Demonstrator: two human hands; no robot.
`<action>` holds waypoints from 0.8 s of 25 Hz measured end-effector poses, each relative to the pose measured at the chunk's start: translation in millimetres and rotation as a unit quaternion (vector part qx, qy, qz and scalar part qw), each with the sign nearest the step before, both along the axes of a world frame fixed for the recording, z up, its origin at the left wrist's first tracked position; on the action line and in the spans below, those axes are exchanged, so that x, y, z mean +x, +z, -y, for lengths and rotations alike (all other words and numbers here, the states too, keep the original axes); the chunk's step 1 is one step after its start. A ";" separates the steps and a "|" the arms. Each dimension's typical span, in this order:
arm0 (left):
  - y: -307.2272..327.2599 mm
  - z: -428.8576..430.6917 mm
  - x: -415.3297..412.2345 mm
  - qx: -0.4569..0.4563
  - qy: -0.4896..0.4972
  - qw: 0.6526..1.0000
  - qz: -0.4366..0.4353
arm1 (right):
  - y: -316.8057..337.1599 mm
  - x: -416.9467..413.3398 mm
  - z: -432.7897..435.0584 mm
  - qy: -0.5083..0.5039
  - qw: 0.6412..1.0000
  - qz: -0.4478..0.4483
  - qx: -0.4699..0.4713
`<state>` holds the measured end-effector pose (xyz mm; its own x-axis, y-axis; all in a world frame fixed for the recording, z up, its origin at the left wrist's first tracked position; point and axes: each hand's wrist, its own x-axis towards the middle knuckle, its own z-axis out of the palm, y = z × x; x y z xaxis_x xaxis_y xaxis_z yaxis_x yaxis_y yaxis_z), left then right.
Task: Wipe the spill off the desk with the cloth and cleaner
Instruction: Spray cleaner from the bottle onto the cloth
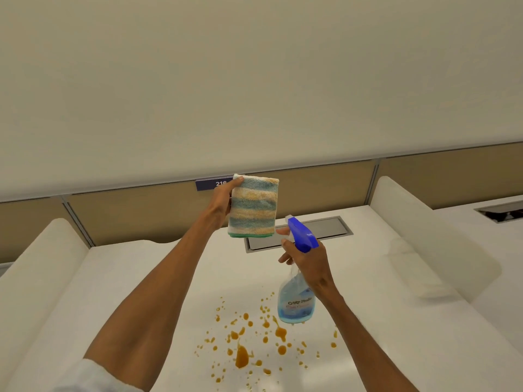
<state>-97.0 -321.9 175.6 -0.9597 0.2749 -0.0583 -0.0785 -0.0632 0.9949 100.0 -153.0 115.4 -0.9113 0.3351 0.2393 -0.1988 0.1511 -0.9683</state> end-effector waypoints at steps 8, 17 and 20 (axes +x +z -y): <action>-30.2 -66.6 3.4 -0.035 -0.067 0.996 0.038 | -0.2 8.8 -98.5 -0.071 0.997 0.026 -0.006; -65.1 -168.7 25.4 -0.053 -0.134 0.988 0.054 | -26.3 50.2 -238.3 -0.162 0.983 0.090 0.008; -77.4 -199.1 34.6 -0.052 -0.151 0.985 0.069 | -34.9 70.1 -283.4 -0.211 0.973 0.096 0.015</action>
